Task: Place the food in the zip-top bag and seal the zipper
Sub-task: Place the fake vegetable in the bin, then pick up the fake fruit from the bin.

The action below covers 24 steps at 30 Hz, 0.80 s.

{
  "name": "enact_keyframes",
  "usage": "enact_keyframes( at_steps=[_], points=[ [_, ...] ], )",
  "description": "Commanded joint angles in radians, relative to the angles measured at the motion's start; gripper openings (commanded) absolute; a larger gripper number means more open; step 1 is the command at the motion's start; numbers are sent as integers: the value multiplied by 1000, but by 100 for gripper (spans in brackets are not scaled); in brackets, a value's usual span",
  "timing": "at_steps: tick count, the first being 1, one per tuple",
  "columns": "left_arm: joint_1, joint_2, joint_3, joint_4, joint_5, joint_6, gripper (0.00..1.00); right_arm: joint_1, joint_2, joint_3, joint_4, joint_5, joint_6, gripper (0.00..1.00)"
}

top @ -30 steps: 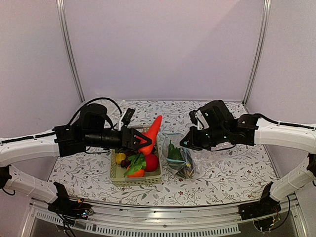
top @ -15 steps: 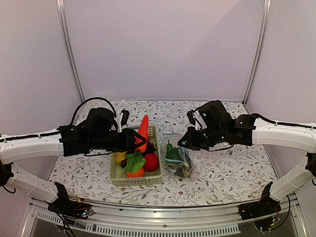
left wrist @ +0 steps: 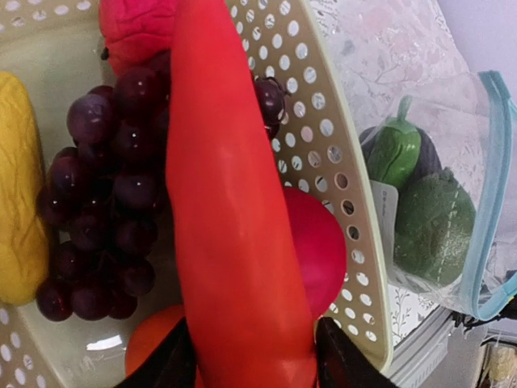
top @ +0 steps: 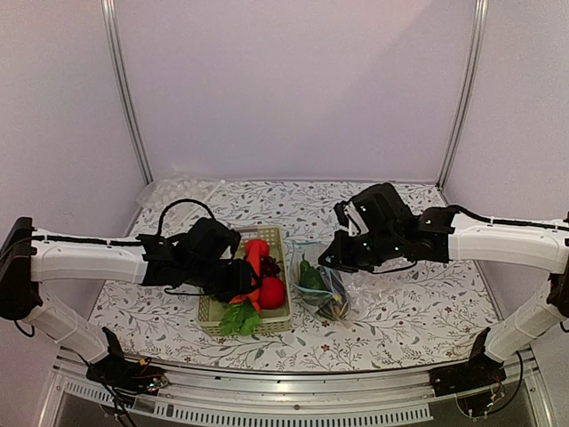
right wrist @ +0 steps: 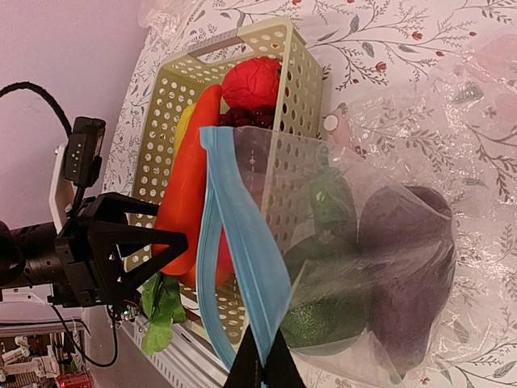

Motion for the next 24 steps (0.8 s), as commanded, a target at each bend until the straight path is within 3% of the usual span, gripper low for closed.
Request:
enact_keyframes(
  at_steps=[1,4,11,15,24],
  points=[
    [11,24,43,-25,17,19,64,7,14,28,-2,12,-6,0],
    [16,22,62,-56,6,33,75,6,10,26,-3,19,-5,0],
    [50,-56,92,-172,-86,74,82,6,-4,25,-15,29,-10,0],
    [115,-80,90,-215,-103,95,78,6,-7,25,-20,33,-16,0],
    [194,28,108,-230,-165,154,65,6,-14,19,-25,37,-21,0]
  ],
)
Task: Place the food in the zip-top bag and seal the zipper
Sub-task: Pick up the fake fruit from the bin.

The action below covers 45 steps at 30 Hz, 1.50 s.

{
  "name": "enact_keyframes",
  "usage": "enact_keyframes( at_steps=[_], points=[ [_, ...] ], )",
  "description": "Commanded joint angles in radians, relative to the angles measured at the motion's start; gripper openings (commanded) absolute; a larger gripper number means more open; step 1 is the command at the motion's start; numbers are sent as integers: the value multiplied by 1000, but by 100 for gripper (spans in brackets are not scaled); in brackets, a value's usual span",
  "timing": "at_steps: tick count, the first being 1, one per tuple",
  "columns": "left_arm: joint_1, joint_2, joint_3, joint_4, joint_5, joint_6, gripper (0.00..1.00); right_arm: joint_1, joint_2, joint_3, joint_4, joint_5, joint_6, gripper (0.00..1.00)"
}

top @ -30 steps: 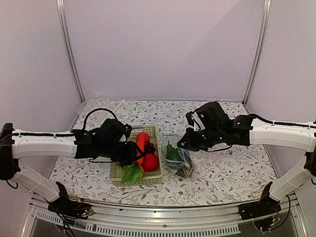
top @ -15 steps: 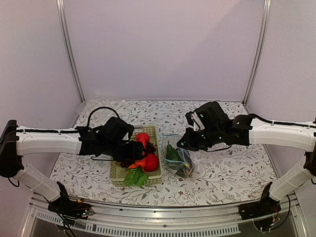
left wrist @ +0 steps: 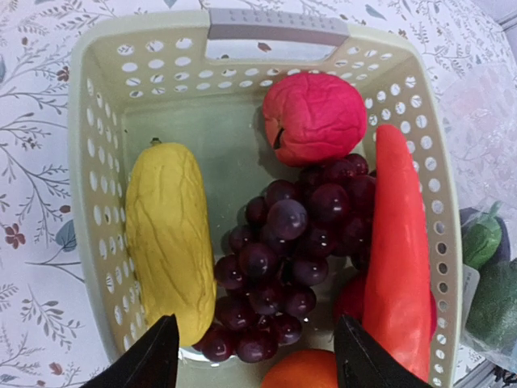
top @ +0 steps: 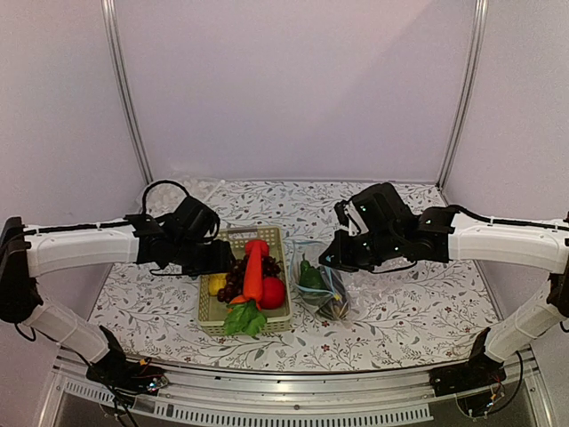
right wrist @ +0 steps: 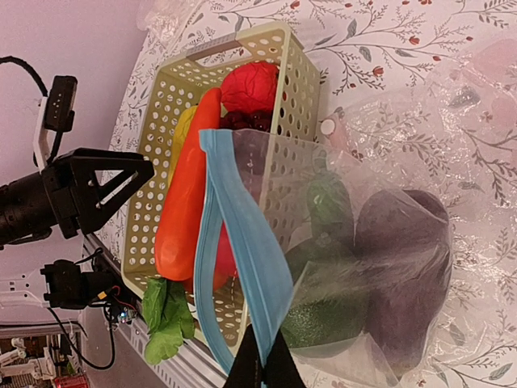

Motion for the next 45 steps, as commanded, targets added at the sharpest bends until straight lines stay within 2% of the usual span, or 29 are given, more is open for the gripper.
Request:
enact_keyframes(
  at_steps=[1,4,8,12,15,21,24,33,45],
  points=[
    [27,63,29,-33,-70,44,65,7,-17,14,-23,20,-12,0],
    [30,111,57,-53,-122,55,65,6,-22,11,-25,23,-12,0],
    [33,172,76,-38,-109,69,64,6,-22,12,-28,23,-15,0],
    [37,244,103,-55,-126,85,56,6,-24,10,-31,25,-15,0],
    [36,284,131,-91,-167,93,55,5,-27,8,-32,29,-16,0],
    [33,330,149,-119,-220,84,54,6,-29,6,-34,31,-15,0],
    [22,328,154,-118,-228,74,47,6,-28,7,-35,31,-15,0],
    [-6,352,226,-204,-350,84,45,5,-27,7,-35,29,-15,0],
    [-5,487,267,-207,-273,63,47,6,-40,-3,-36,34,-17,0]
  ],
)
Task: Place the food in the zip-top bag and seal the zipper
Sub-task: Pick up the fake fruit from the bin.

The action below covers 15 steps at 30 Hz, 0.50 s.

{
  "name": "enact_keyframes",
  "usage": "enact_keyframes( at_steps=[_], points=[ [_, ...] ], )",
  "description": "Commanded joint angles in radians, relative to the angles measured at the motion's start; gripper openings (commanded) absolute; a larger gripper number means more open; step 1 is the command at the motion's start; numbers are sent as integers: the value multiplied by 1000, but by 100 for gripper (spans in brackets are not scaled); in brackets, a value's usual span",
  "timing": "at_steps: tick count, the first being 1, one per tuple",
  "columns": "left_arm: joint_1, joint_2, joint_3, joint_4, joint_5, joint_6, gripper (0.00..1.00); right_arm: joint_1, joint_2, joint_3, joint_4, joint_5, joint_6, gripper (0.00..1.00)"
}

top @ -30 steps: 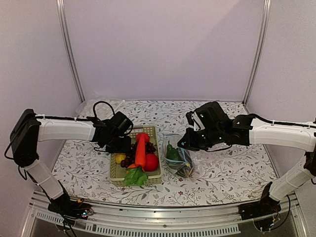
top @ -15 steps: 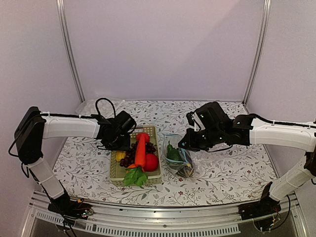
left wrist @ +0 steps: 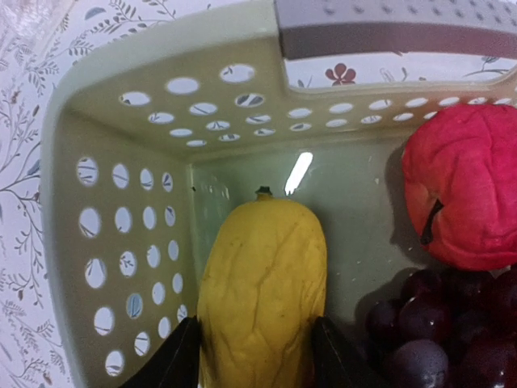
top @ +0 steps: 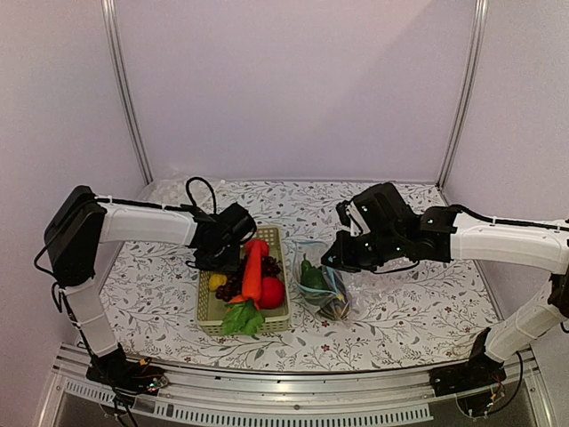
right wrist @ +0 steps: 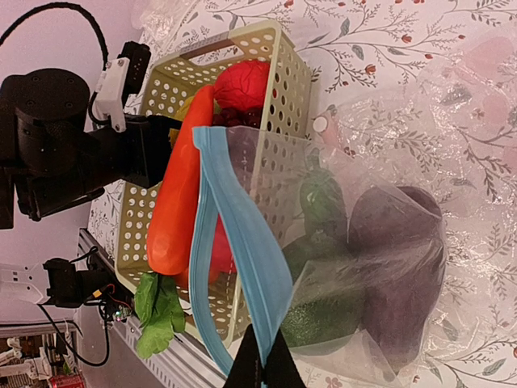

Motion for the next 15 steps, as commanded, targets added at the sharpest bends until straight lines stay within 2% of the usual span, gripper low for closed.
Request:
enact_keyframes(
  at_steps=[1,10,15],
  points=[
    [-5,62,7,-36,34,-13,47,6,-32,-3,-11,25,-10,0],
    [-7,100,1,-1,73,-14,47,6,-35,-2,-13,27,-13,0],
    [-7,64,-11,3,48,-16,43,6,-38,-1,-19,31,-14,0]
  ],
)
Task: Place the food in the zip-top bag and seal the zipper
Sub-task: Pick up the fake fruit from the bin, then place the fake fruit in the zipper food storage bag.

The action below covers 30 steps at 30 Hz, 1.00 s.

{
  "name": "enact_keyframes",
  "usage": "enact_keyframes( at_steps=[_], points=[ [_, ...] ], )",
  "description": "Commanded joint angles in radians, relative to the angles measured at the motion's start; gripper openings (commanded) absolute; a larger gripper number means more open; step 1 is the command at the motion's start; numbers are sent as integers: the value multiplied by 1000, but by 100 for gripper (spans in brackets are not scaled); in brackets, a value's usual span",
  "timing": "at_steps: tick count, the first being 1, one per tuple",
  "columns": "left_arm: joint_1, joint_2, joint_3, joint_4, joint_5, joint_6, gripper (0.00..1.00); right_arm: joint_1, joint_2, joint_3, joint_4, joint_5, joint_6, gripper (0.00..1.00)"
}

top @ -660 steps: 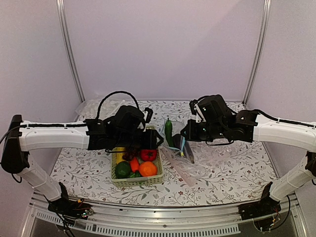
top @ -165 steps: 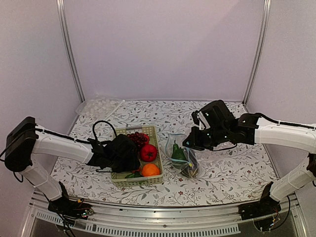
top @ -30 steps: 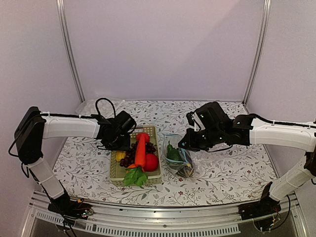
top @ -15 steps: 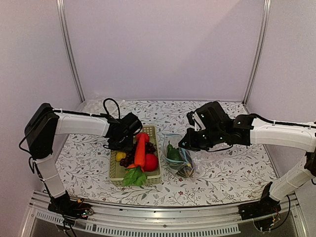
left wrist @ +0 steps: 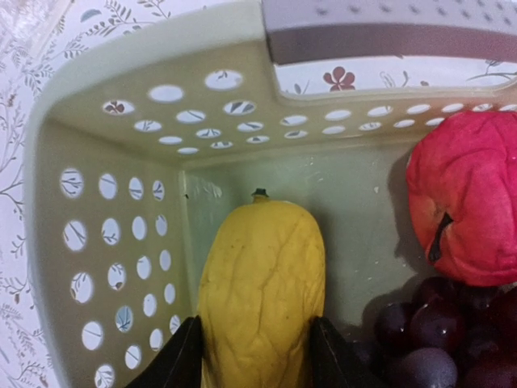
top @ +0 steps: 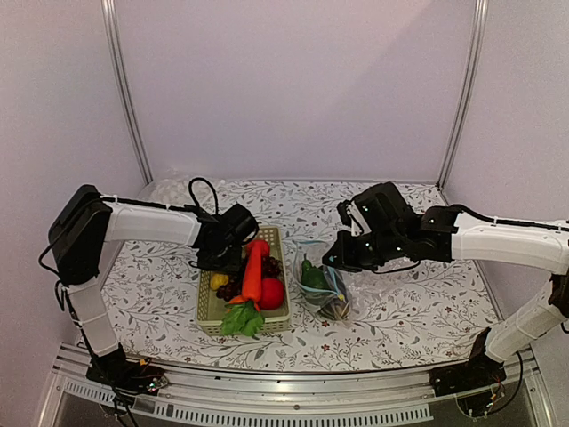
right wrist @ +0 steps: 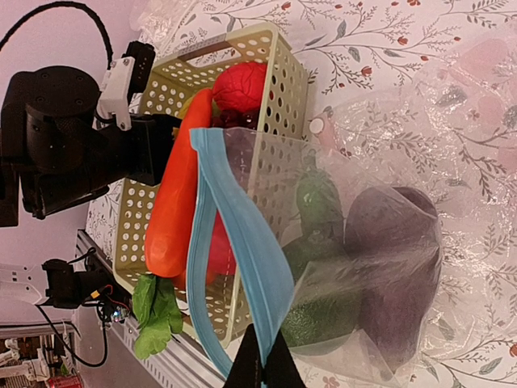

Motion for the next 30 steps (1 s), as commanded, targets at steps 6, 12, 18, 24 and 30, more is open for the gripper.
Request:
enact_keyframes(
  at_steps=[6,12,18,24,30],
  points=[
    [-7,-117,-54,5,-29,-21,34,5,-39,0,-15,17,-12,0],
    [-8,-294,-74,31,-42,-19,33,6,-40,3,-15,17,-9,0],
    [-15,-496,-129,152,89,0,34,6,-42,2,-15,16,-4,0],
    [-35,-586,-160,356,483,-113,36,6,-42,10,-16,9,-7,0],
    [-108,-550,-184,486,717,-289,34,6,-36,21,-15,8,-1,0]
  ],
)
